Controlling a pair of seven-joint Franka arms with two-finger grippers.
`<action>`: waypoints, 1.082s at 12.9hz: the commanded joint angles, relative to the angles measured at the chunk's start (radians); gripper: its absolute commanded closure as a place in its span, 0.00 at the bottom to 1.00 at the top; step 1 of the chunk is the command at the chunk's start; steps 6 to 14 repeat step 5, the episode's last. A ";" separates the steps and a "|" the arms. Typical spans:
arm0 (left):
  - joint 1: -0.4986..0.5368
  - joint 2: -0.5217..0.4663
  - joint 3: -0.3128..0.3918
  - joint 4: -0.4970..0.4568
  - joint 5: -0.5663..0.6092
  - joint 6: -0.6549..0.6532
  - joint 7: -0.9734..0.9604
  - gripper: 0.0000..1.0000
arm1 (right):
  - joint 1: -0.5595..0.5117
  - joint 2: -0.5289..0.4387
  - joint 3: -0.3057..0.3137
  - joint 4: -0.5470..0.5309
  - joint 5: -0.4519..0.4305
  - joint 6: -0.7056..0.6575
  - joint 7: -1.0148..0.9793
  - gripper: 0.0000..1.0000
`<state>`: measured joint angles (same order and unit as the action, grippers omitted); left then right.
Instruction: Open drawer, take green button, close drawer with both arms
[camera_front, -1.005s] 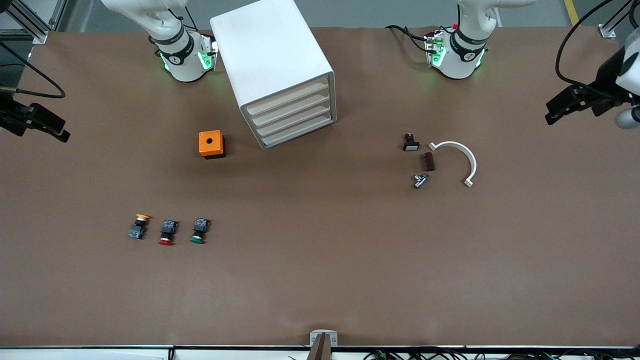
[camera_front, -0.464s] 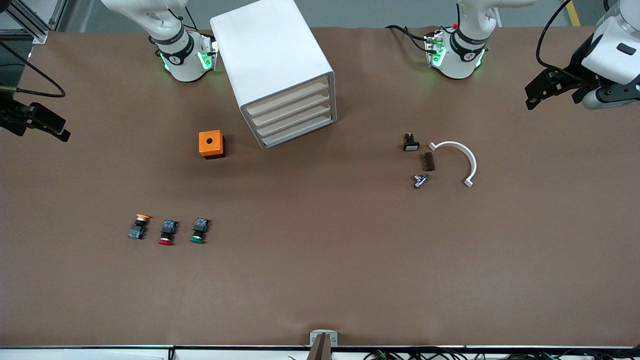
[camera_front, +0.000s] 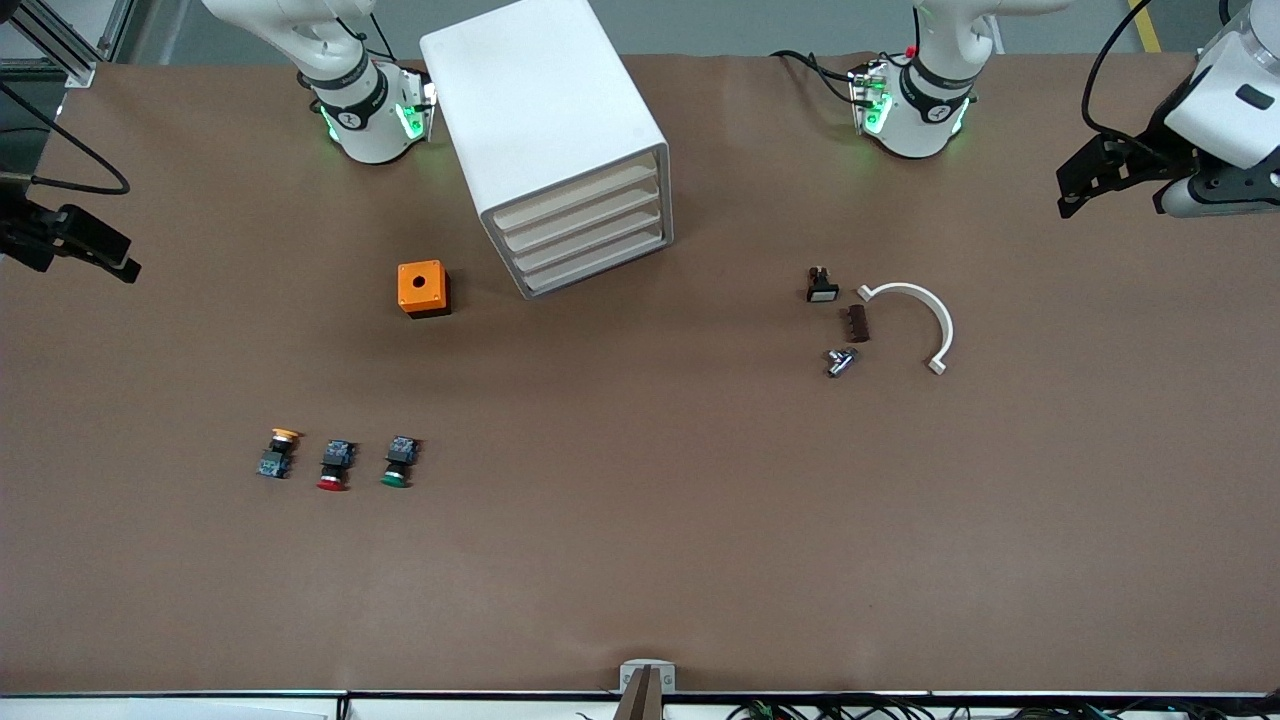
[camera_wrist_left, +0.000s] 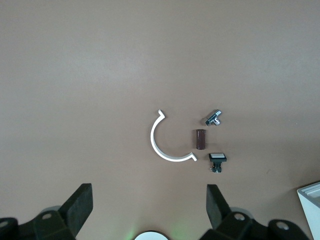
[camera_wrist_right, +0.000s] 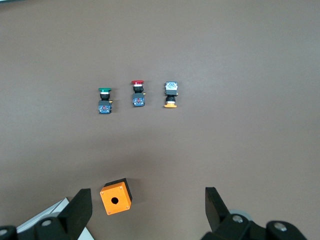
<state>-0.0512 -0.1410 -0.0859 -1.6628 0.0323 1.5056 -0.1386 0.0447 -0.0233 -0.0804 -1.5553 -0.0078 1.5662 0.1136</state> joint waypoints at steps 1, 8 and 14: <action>0.008 -0.017 0.001 -0.011 -0.009 0.007 0.017 0.00 | -0.020 -0.018 0.011 -0.009 0.016 -0.008 -0.005 0.00; 0.007 0.026 0.001 0.044 0.003 0.005 0.017 0.00 | -0.020 -0.018 0.011 -0.009 0.016 -0.008 -0.005 0.00; 0.007 0.026 0.001 0.044 0.003 0.005 0.017 0.00 | -0.020 -0.018 0.011 -0.009 0.016 -0.008 -0.005 0.00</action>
